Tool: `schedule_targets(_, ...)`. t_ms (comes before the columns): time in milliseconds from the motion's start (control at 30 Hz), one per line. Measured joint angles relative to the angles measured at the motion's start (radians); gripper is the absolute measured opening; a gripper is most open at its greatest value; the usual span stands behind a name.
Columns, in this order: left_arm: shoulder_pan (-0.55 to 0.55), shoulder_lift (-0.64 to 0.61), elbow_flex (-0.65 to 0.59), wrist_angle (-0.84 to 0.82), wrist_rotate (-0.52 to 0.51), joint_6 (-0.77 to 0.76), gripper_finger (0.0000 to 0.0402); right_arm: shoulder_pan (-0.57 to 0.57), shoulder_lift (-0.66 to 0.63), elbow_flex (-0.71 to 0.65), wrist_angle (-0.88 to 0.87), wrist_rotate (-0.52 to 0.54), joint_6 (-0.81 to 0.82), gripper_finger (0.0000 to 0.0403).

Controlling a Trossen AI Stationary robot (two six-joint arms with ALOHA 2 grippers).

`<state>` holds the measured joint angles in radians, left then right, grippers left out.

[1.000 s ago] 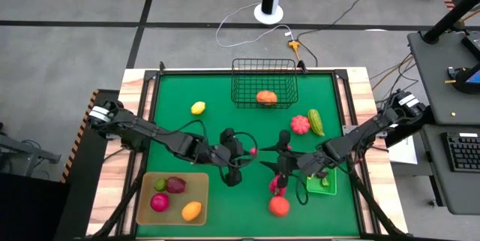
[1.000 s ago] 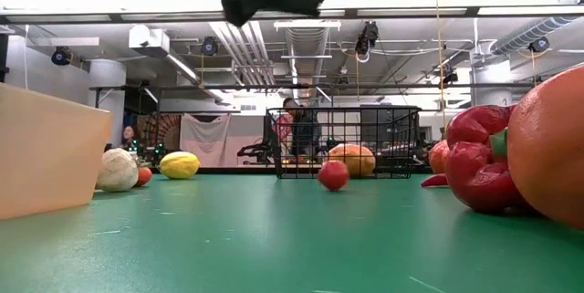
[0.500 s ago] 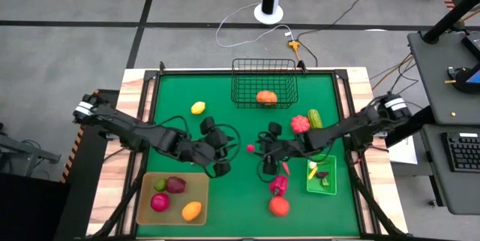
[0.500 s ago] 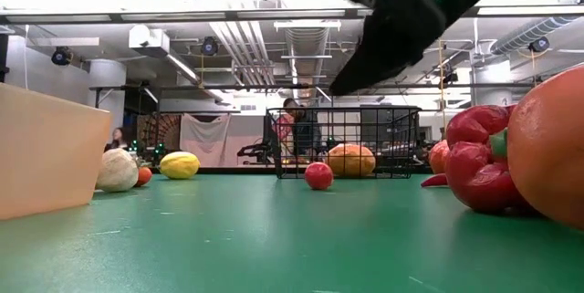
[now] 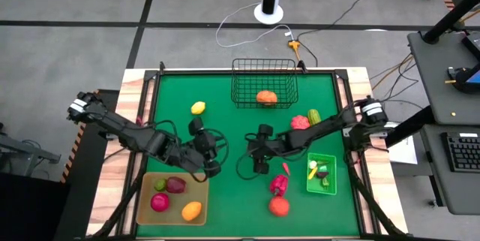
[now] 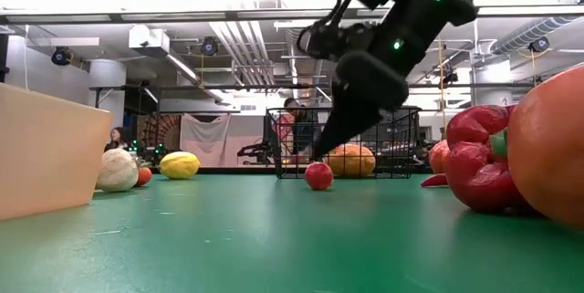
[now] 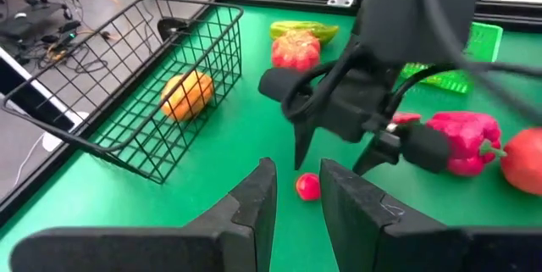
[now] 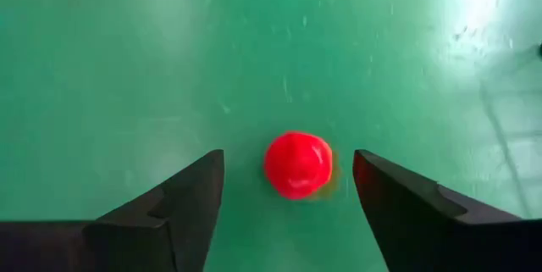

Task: Sort produce into baskets
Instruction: Put the strawberry into the green bin

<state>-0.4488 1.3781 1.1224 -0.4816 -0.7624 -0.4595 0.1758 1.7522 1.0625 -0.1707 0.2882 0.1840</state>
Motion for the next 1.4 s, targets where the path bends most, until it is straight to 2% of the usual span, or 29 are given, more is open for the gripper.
schedule_targets(167, 0.000, 0.000, -0.012, 0.000, -0.007, 0.000, 0.0077, -0.012, 0.051, 0.032, -0.031, 0.000, 0.020, 0.0269)
schedule_targets(300, 0.000, 0.000, -0.030, 0.009, -0.016, -0.002, 0.0077, -0.016, 0.084, 0.046, -0.035, 0.000, 0.022, 0.0260)
schedule_targets(900, 0.000, 0.011, -0.059, 0.020, -0.017, -0.032, 0.0077, -0.018, 0.088, 0.046, -0.031, -0.001, 0.018, 0.0143)
schedule_targets(1033, 0.000, 0.011, -0.059, 0.021, -0.017, -0.032, 0.0077, -0.018, 0.072, 0.045, -0.033, -0.001, 0.009, 0.0122)
schedule_targets(1200, 0.000, 0.011, -0.059, 0.021, -0.017, -0.038, 0.0077, -0.017, 0.023, 0.045, -0.048, -0.009, -0.013, 0.0118)
schedule_targets(1400, 0.000, 0.011, -0.059, 0.021, -0.016, -0.040, 0.0077, -0.015, -0.108, 0.045, -0.232, -0.091, 0.026, 0.0123)
